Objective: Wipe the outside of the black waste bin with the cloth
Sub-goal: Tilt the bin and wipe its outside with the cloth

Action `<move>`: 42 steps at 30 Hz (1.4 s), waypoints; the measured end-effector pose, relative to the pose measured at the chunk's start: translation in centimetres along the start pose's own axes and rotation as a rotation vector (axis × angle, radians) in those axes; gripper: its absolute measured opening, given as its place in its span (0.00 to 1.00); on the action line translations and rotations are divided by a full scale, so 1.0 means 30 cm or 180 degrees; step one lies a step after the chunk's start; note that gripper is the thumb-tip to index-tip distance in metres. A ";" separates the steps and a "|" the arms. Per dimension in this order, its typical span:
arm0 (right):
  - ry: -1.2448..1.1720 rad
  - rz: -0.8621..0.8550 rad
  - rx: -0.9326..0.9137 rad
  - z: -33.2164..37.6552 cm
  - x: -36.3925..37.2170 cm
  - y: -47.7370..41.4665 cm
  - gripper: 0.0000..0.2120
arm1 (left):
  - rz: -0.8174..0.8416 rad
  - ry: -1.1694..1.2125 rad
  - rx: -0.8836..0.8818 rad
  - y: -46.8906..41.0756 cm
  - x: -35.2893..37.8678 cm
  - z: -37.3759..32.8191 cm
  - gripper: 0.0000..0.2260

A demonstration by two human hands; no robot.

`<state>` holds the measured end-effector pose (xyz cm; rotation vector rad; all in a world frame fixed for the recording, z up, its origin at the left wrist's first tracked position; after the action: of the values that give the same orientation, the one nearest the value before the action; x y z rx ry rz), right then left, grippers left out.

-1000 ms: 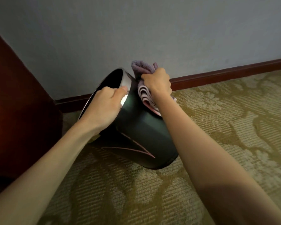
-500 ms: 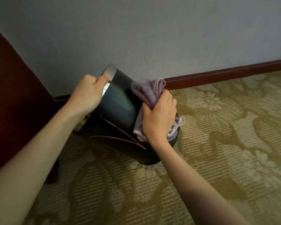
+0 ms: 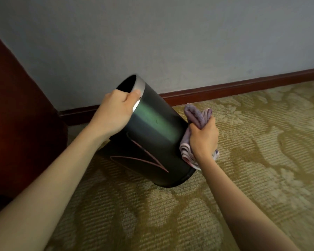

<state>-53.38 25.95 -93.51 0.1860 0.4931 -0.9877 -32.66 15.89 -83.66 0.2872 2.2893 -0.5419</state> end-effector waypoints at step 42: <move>-0.1783 -0.0074 0.1577 -0.526 -0.243 0.065 0.14 | 0.0783 -0.1507 0.3107 0.354 0.229 -0.252 0.19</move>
<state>-59.98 38.32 -103.95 0.3322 -0.2687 -1.1185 -38.34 29.07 -87.00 0.7919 1.3687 -1.3966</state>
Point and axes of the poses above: each hand's wrist, its own y-axis away from the middle knuckle, its own x-axis out of the palm, z = x × y, the point moved 3 cm from there along -y, towards the middle knuckle, and after that the axes turned 4 degrees about -y, right-handed, at the moved point
